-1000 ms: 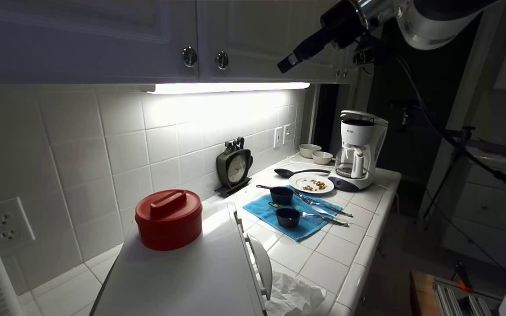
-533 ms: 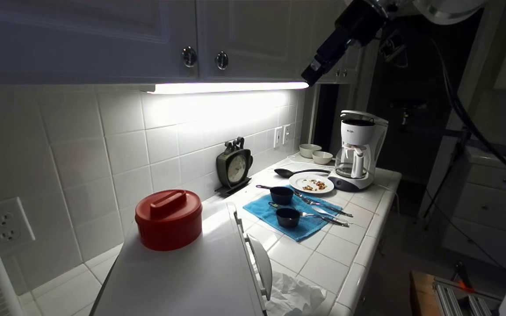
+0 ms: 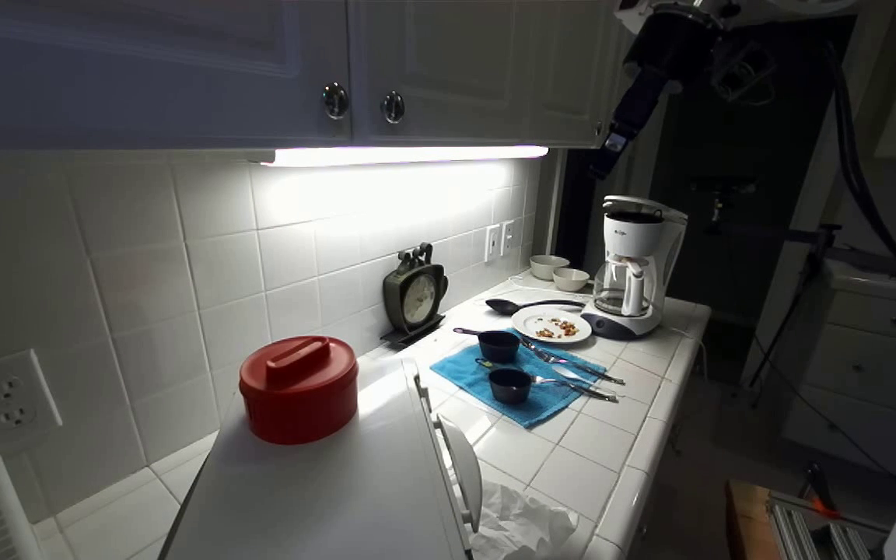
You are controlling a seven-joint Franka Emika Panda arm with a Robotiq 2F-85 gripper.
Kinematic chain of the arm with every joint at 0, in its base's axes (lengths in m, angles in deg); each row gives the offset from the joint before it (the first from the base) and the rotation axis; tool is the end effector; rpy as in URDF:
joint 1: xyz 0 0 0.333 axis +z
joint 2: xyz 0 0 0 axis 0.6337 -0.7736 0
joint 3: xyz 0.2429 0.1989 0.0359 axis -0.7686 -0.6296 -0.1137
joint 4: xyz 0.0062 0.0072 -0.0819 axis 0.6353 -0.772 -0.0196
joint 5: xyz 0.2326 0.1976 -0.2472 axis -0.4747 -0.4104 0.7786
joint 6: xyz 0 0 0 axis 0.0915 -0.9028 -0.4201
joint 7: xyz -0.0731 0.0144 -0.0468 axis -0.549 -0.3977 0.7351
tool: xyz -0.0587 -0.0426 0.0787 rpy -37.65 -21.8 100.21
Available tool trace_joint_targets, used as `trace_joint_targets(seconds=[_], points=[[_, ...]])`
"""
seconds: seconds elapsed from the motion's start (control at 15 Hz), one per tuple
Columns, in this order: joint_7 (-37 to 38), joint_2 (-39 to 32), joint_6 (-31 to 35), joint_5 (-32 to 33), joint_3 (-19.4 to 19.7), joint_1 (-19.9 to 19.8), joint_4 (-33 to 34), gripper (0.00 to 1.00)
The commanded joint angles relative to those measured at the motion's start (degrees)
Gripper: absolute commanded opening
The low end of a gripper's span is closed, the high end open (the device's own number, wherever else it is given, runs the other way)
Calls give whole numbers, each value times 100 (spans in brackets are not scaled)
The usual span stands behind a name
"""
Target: Close the top right cabinet door
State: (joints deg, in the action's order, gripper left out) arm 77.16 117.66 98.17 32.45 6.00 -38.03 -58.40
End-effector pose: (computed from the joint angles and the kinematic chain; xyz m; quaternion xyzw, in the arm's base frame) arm 0.3797 -0.0247 0.7090 -0.9782 -0.0355 -0.1908 0.0741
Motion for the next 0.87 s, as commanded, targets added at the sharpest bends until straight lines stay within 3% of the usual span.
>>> trace_joint_targets(seconds=[0.0,0.8], points=[[290,5,-523,238,-144,-175,141,100],[211,-11,-519,210,-124,-146,63,100]])
